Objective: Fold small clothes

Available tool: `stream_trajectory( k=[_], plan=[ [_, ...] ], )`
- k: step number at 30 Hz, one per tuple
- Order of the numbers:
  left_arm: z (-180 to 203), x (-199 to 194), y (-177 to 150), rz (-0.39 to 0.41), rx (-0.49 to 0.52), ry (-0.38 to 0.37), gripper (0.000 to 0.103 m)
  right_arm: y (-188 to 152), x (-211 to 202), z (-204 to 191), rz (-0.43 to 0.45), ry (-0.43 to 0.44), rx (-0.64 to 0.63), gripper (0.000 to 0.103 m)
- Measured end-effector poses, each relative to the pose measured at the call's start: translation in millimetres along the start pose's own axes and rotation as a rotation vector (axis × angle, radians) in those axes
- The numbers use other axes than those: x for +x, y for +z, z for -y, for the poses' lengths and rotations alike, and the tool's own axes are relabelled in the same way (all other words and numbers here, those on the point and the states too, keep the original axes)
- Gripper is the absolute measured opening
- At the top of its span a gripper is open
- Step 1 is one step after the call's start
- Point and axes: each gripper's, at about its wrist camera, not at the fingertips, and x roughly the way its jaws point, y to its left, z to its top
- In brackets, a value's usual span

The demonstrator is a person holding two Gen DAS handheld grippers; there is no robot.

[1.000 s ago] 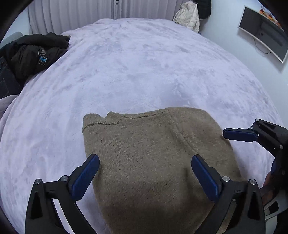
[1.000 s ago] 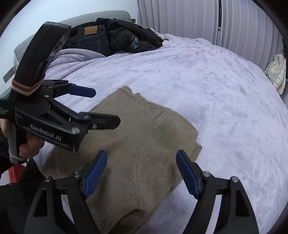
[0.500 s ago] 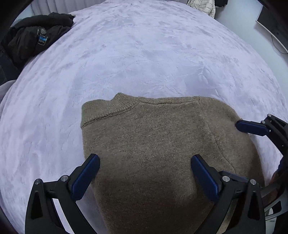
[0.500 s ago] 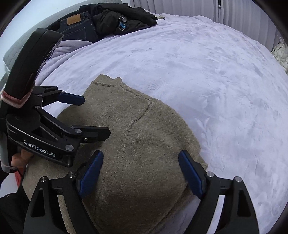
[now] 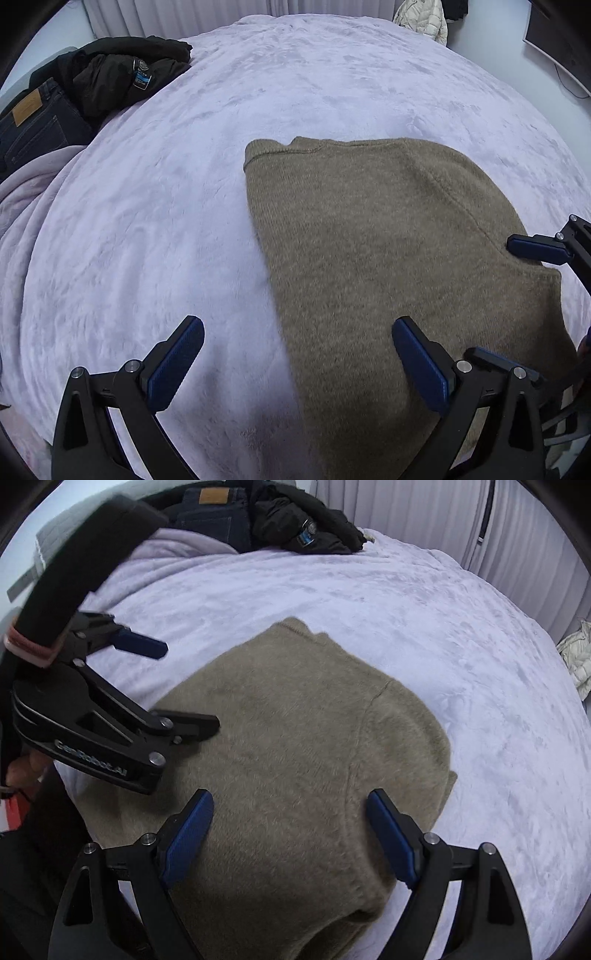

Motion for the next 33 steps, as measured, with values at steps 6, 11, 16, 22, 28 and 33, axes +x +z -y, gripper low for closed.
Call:
stream_trajectory(
  k=[6,11,16,22,28,33],
  plan=[
    [-9,-6,-20,0.02,-0.052,-0.046,0.103,-41,-17,-2,0.003,-0.071,0.0,0.088],
    [-11,-23,-27,0.051,-0.061,-0.036,0.103,-59,-25,9,-0.007,-0.065,0.088,0.088],
    [-5,-48,-45,0.076,-0.017,-0.014,0.102,-52,-66,-4,0.108,-0.08,0.06,0.088],
    [-6,-20,-55,-0.018,-0.032,0.067,0.103,-27,-51,-16,0.105,0.012,-0.066,0.089],
    [-3,-16,-60,-0.02,-0.032,0.069,0.103,-26,-3,-14,0.012,0.026,-0.059,0.091],
    [6,-40,-53,0.045,-0.019,0.087,0.103,-25,-17,-20,0.004,-0.009,-0.012,0.091]
  ],
)
